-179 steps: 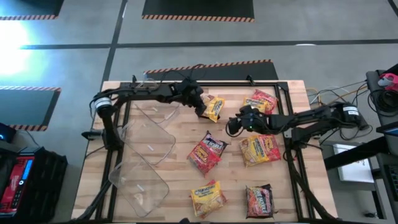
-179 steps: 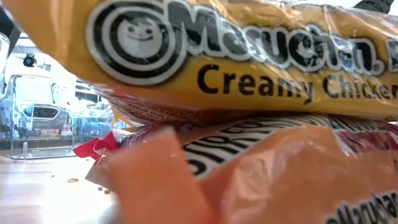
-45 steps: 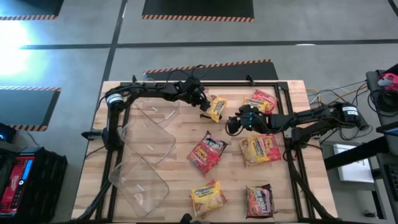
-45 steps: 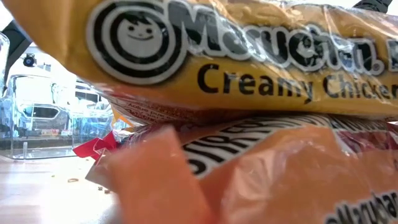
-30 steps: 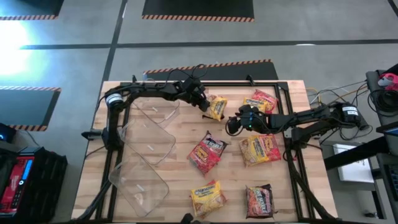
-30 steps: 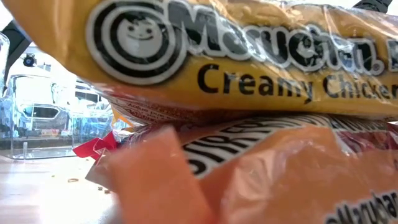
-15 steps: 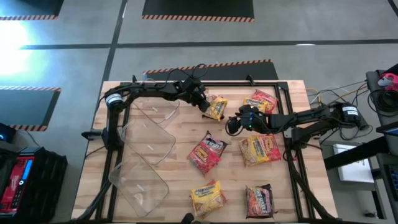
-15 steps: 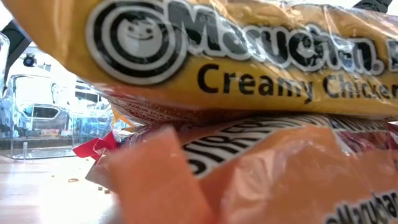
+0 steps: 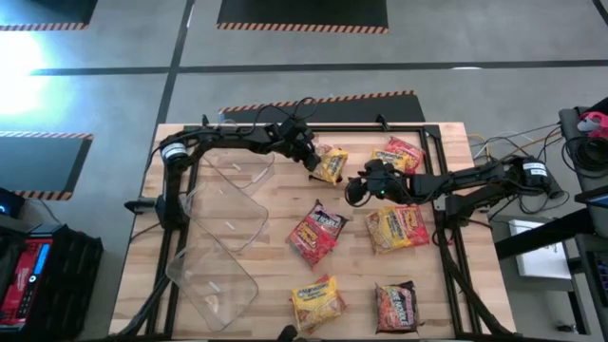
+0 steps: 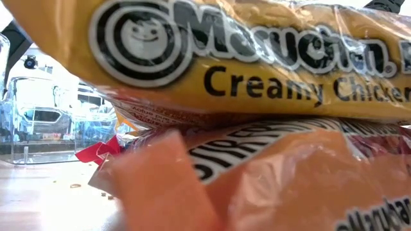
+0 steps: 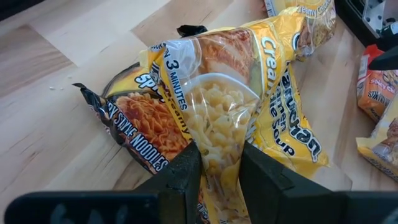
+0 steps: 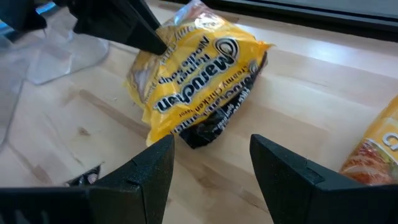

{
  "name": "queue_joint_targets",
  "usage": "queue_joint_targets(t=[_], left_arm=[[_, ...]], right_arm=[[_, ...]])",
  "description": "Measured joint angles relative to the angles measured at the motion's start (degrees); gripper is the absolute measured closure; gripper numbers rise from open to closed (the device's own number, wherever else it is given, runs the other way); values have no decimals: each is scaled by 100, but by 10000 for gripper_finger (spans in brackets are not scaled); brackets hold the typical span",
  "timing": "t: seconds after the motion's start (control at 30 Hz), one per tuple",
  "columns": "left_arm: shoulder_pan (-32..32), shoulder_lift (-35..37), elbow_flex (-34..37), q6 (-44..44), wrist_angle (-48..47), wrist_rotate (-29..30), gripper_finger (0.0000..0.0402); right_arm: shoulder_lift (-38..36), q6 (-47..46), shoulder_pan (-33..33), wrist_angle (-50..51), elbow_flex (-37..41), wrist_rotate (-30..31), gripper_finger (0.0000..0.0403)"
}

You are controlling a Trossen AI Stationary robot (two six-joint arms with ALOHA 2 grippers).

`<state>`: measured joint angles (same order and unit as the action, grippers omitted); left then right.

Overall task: Sort Maruchan noodles
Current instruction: Put the yellow noodles pack into the top transparent bin

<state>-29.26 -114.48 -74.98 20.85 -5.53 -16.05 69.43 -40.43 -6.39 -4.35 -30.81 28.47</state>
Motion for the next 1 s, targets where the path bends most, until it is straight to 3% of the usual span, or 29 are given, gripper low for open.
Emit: queue_joint_targets(t=[0.3, 0.77, 0.9, 1.0], left_arm=[[2, 0, 0, -40, 69, 7, 322], [2, 0, 2, -45, 93, 5, 322], [4, 0, 2, -45, 93, 5, 322], [4, 0, 2, -46, 95, 4, 322]], right_arm=[[-4, 167, -26, -126, 0, 276, 202], [2, -210, -54, -10, 4, 223, 202], [2, -484, -258, -670, 4, -700, 202], [0, -85, -368, -969, 4, -1295, 202]])
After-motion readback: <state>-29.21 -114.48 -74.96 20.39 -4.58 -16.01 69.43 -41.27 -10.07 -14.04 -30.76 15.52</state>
